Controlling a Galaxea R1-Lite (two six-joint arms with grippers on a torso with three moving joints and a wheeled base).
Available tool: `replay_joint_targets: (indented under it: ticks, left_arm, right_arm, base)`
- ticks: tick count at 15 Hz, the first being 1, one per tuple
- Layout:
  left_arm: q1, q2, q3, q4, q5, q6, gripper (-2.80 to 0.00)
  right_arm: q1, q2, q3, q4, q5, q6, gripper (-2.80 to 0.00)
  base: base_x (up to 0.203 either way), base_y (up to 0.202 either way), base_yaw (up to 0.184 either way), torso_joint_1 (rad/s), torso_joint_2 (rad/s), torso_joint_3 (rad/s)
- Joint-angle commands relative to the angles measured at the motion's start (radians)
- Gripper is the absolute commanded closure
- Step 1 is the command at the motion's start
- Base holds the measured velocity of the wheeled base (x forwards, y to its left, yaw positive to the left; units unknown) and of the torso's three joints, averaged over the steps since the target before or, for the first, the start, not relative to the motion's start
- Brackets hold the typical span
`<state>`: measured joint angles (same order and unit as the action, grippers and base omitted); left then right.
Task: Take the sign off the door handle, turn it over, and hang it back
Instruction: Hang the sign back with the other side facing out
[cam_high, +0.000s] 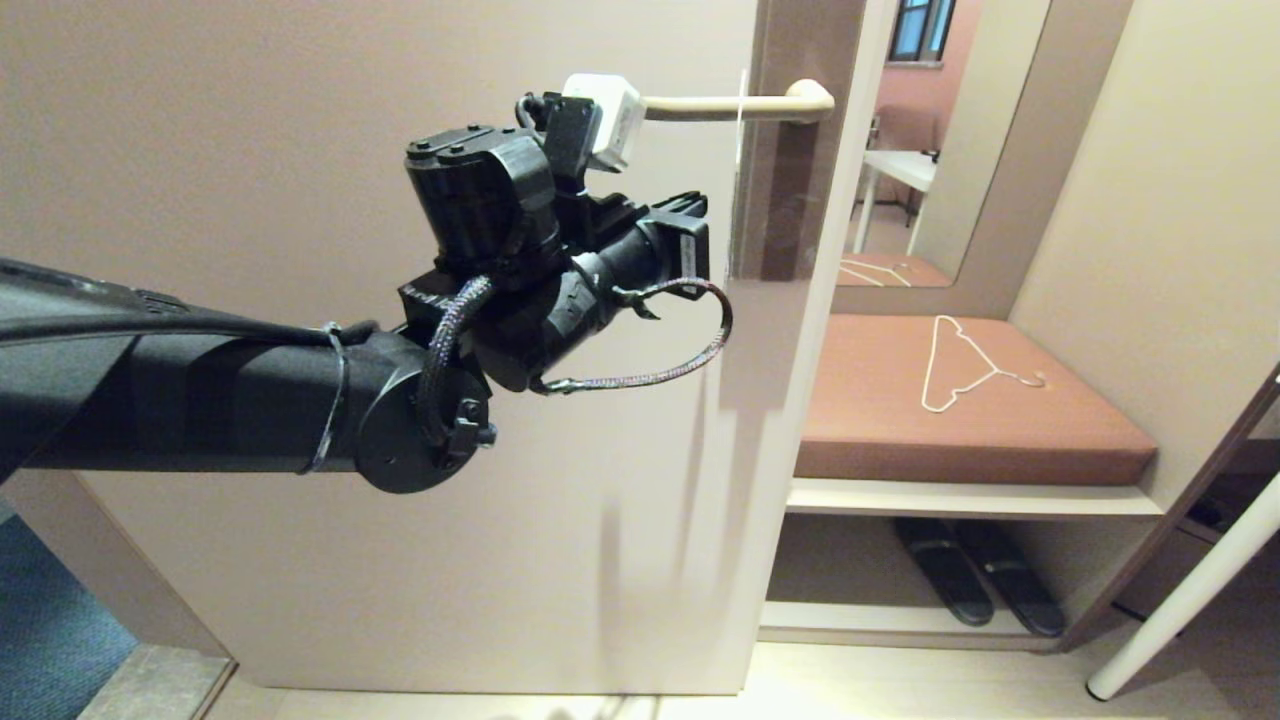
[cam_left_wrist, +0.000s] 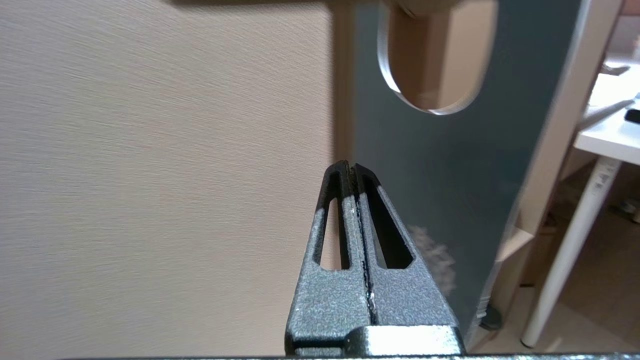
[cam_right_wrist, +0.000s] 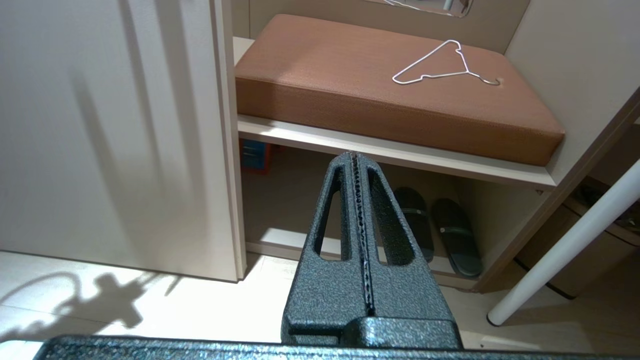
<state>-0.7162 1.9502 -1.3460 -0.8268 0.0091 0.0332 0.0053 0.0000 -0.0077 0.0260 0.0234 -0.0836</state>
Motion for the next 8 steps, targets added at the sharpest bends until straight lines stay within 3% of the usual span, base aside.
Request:
replay_joint_targets:
  ticks: [1,8]
  left_arm:
    - [-0.01,0.028,-0.016,-0.005,0.0,0.001,0.0]
    - [-0.056,0.115,-0.143,-0.003,0.0,0.001,0.0]
  right_arm:
    - [0.001,0.002,0.0,0.0,0.0,-0.001,0.0]
    - [0.001,0.002,0.0,0.0,0.0,0.001,0.0]
  base:
    - [0.0,0.0,0.0,0.0,0.0,0.0]
    - [0.0,0.0,0.0,0.0,0.0,0.0]
